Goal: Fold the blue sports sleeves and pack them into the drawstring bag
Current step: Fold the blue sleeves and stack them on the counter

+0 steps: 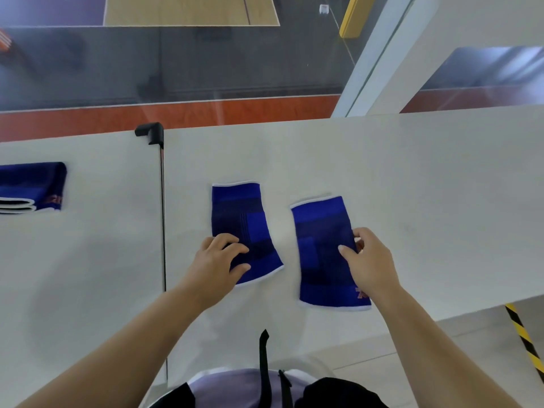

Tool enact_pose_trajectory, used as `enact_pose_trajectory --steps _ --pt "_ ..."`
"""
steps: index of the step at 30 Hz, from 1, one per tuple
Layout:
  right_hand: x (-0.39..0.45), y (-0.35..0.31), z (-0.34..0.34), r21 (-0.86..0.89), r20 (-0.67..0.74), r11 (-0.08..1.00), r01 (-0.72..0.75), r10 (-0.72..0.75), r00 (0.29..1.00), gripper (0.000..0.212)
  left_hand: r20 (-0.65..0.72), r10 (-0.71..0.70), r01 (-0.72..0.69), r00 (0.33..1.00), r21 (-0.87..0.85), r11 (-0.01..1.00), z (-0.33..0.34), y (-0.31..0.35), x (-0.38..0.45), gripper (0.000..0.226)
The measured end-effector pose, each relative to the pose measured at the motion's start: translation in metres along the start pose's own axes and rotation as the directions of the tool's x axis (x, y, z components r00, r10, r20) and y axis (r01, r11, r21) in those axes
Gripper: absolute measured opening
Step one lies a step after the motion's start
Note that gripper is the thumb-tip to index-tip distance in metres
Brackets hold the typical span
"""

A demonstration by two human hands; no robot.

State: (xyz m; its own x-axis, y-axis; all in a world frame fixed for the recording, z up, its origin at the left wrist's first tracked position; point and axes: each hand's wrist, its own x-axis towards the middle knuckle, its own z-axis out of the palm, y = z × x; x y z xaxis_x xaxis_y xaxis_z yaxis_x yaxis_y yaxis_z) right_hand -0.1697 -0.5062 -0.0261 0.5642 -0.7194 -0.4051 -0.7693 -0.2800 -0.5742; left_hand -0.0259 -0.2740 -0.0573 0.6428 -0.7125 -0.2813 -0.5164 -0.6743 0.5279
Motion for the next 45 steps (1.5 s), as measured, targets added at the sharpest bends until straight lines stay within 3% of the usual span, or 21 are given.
enact_pose_trajectory --steps 4,7,9,11,16,21,27,31,35,41,43,45 --pt "-0.011 -0.028 -0.003 -0.049 -0.061 0.97 0.238 -0.241 0.969 0.019 -0.06 0.015 -0.021 0.998 -0.097 0.995 -0.007 0.014 0.008 0.03" --pt "-0.023 -0.048 0.0 0.019 0.157 0.944 0.33 -0.329 0.931 0.019 -0.097 -0.054 0.038 0.994 -0.158 0.987 -0.015 0.011 0.01 0.025" --pt "-0.028 -0.054 0.004 0.055 0.348 0.953 0.296 -0.297 0.889 0.021 -0.095 -0.116 0.101 0.989 -0.155 0.983 -0.018 0.002 0.007 0.021" --pt "-0.026 -0.051 0.011 0.018 0.42 0.964 0.266 -0.249 0.873 0.022 -0.068 -0.179 0.168 0.982 -0.144 0.975 -0.019 -0.008 0.001 0.02" --pt "-0.007 -0.037 0.032 -0.123 0.282 0.975 0.187 -0.147 0.948 0.03 -0.02 -0.237 0.226 0.971 -0.237 0.945 -0.016 -0.019 -0.011 0.021" --pt "-0.005 -0.03 0.057 -0.214 0.305 0.966 0.144 -0.074 0.949 0.052 0.004 -0.228 0.225 0.974 -0.18 0.957 -0.011 -0.023 -0.011 0.029" --pt "-0.007 -0.034 0.068 -0.131 0.311 0.985 0.115 -0.069 0.948 0.037 -0.007 -0.234 0.234 0.972 0.013 0.972 -0.008 -0.016 -0.007 0.042" --pt "-0.012 -0.038 0.06 0.018 0.336 0.987 0.157 -0.154 0.929 0.024 0.065 -0.244 0.245 0.968 -0.014 0.969 -0.004 -0.004 0.0 0.048" --pt "-0.019 -0.049 0.048 0.17 0.385 0.968 0.183 -0.236 0.892 0.028 0.121 -0.261 0.277 0.958 -0.143 0.95 0.004 0.005 0.005 0.047" --pt "-0.025 -0.068 0.042 0.44 0.481 0.892 0.106 -0.334 0.811 0.038 0.261 -0.36 0.445 0.895 -0.482 0.755 0.001 0.004 0.009 0.039" --pt "-0.025 -0.075 0.042 0.504 0.489 0.86 0.081 -0.362 0.794 0.037 0.326 -0.361 0.484 0.874 -0.656 0.579 -0.004 0.004 0.008 0.024" --pt "-0.023 -0.081 0.042 0.55 0.495 0.833 0.054 -0.377 0.783 0.036 0.416 -0.346 0.52 0.841 -0.799 0.302 -0.012 0.004 0.005 0.013"
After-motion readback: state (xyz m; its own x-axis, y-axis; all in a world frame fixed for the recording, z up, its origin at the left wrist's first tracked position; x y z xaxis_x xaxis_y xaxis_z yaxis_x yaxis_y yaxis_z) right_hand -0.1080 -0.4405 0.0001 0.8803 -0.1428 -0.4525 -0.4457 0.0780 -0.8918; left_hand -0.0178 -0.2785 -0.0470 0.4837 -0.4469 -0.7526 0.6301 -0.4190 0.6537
